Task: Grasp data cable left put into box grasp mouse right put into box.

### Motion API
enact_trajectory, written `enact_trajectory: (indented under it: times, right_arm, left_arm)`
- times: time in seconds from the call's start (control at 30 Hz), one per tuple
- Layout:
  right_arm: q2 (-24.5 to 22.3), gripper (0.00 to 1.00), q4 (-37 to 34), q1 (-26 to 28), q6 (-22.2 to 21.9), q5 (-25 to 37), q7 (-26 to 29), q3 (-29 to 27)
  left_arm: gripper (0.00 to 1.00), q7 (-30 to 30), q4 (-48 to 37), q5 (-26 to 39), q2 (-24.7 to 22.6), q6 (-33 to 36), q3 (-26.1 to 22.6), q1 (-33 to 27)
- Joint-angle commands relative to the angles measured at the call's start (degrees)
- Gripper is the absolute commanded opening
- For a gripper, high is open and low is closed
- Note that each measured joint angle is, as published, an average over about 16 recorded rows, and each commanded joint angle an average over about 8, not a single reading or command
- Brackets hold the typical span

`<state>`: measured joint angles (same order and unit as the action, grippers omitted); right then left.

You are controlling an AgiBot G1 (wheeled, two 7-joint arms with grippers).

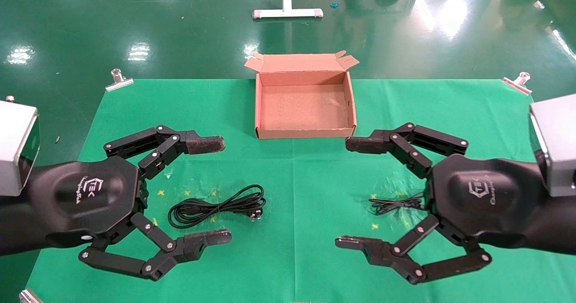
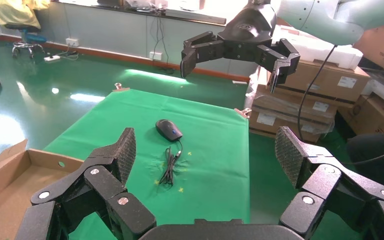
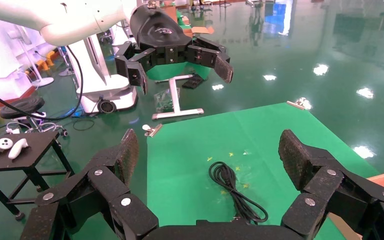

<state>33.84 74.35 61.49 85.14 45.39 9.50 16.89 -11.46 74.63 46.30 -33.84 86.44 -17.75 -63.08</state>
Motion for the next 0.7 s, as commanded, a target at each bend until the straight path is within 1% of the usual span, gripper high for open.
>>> enact_trajectory:
  times: [0.03,0.1,0.2,0.3,0.37,0.53,0.7]
  right_arm:
    - [-0.1,1.0,0.1,0.0,0.2,0.1,-0.5,-0.1]
    - [-1.1,1.0,0.8,-0.1,-0.5,3.6,-1.1,0.7]
    - [-2.5,1.0,1.9,0.2,-2.1,10.1,-1.1,2.3]
    - [-3.4,1.0,2.8,1.5,-3.6,16.0,-0.1,3.9]
    - [-3.5,1.0,3.1,2.5,-4.2,18.7,0.5,4.6]
    - [-3.3,1.0,3.2,4.5,-4.5,21.3,1.1,5.2]
    - [-3.5,1.0,3.3,5.3,-4.2,21.5,1.2,5.1]
  left_arm:
    - [1.0,0.2,0.2,0.0,0.3,0.1,0.1,0.2]
    - [1.0,-0.6,1.1,4.2,1.2,0.9,-1.6,-1.4]
    - [1.0,-2.4,2.2,12.7,1.9,2.2,-5.5,-5.4]
    - [1.0,-4.4,2.6,21.7,0.9,3.0,-10.3,-10.4]
    - [1.0,-5.8,2.7,27.5,-0.6,3.0,-13.7,-13.8]
    - [1.0,-9.9,2.8,40.7,-6.0,1.3,-20.6,-20.2]
    - [1.0,-13.9,2.6,51.3,-11.6,-2.1,-24.9,-22.6]
